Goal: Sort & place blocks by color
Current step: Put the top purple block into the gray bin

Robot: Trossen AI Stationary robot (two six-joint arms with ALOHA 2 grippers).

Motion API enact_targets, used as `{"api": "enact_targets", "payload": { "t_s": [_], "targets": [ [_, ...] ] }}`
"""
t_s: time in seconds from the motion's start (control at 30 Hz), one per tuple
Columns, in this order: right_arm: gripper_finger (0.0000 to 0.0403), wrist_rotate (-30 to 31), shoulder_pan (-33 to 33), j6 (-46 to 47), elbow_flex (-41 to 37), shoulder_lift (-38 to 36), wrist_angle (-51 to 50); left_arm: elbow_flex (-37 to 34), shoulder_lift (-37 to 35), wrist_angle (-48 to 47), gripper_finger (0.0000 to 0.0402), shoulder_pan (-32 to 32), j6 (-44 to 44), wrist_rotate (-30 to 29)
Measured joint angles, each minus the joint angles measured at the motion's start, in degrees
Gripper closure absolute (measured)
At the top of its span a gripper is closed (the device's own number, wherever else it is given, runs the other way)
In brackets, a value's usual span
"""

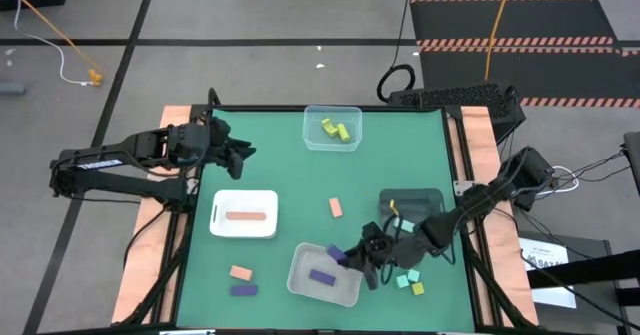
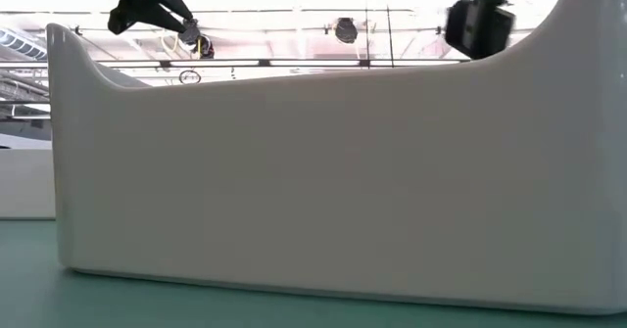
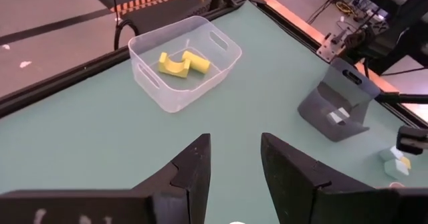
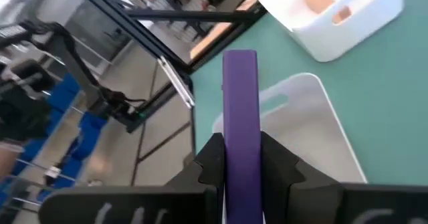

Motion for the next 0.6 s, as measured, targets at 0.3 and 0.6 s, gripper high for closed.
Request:
{"api": "enact_targets", "payload": {
  "t_s": [0.3,0.6],
  "targets": [
    [0.0366,0.6,0.7,-1.6,0.1,2.2,-4.6,0.0,4.9,0.6,0.027,0.0,-1.2,-1.1],
    [0.0366,-4.1,0.4,-3.7,5.4,9.6,-5.2,0.0,11.5,0.5,0.027,0.0,-3.2,-1.1]
  ]
}}
